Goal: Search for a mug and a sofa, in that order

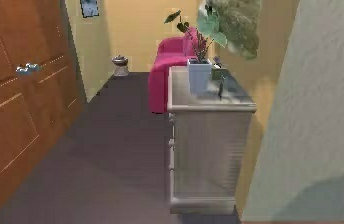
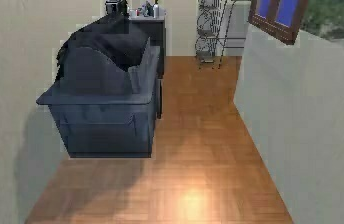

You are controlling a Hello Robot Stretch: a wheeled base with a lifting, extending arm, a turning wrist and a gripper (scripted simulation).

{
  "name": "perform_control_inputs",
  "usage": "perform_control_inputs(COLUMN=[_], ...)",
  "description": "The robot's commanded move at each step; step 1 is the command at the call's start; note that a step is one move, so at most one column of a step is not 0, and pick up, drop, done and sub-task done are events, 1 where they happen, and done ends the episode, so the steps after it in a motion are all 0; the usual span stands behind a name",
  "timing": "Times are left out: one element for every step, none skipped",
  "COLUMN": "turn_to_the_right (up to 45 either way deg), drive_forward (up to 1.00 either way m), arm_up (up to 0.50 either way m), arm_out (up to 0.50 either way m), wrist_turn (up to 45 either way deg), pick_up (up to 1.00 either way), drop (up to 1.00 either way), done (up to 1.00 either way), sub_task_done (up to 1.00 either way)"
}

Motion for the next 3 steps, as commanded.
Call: perform_control_inputs(turn_to_the_right=[45.0, 45.0, 9.0], drive_forward=[0.00, 0.00, 0.00], arm_up=[0.00, 0.00, 0.00], arm_out=[0.00, 0.00, 0.00], wrist_turn=[0.0, 0.0, 0.0], pick_up=[0.00, 0.00, 0.00], drop=[0.00, 0.00, 0.00], done=[0.00, 0.00, 0.00], sub_task_done=[0.00, 0.00, 0.00])
